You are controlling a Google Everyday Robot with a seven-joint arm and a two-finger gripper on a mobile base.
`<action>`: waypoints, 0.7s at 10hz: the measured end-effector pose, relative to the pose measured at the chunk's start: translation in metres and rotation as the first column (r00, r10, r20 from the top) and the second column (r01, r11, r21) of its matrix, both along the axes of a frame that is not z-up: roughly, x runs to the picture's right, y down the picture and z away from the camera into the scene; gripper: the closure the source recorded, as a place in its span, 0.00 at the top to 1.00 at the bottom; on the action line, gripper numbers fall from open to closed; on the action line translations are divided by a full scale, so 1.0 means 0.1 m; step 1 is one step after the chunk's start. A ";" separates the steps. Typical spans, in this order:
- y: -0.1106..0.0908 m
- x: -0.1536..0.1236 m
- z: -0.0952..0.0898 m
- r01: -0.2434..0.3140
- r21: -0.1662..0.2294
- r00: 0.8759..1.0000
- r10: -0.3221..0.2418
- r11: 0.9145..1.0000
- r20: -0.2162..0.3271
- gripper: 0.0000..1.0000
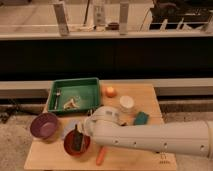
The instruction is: Wipe red bowl with eraser
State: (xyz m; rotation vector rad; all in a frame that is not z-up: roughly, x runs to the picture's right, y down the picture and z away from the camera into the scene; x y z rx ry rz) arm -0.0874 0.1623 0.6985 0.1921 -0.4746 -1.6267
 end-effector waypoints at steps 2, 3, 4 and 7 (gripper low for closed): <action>-0.08 0.20 0.03 -0.004 0.029 0.999 0.005 1.000 -0.050 0.00; -0.14 0.24 0.06 -0.003 0.047 0.998 0.006 0.999 -0.067 0.00; -0.19 0.27 0.11 -0.007 0.055 0.997 0.011 0.998 -0.073 0.00; -0.31 0.31 0.44 -0.029 0.059 0.997 0.033 0.998 -0.070 0.00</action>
